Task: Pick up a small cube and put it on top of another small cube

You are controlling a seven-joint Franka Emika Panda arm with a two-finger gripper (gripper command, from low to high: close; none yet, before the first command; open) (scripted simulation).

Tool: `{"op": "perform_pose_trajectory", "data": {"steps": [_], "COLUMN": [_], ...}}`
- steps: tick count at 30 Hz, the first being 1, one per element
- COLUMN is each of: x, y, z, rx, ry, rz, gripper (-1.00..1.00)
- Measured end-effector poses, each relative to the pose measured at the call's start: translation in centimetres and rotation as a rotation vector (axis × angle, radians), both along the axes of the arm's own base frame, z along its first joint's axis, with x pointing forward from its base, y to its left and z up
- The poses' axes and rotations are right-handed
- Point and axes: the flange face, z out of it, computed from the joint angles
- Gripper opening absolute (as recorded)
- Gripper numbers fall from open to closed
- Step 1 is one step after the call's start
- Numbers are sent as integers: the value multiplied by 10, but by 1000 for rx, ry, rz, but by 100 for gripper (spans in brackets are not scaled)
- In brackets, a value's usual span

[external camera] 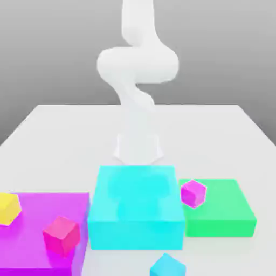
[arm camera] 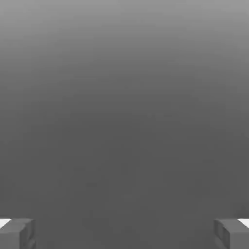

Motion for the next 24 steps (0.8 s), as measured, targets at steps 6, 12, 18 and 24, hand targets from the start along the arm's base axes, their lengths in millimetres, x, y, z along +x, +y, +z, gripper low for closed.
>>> {"op": "perform_pose_trajectory", "data": {"steps": [6, 12, 18, 24], "x": [71, 118, 142, 144], "y": [11, 28, 48, 59], "z": [-89, -189, -295, -400], "rx": [-38, -90, -161, -252], "ry": [153, 294, 429, 562], "rz": [179, 344, 504, 654], "gripper": [0, 0, 0, 0]}}
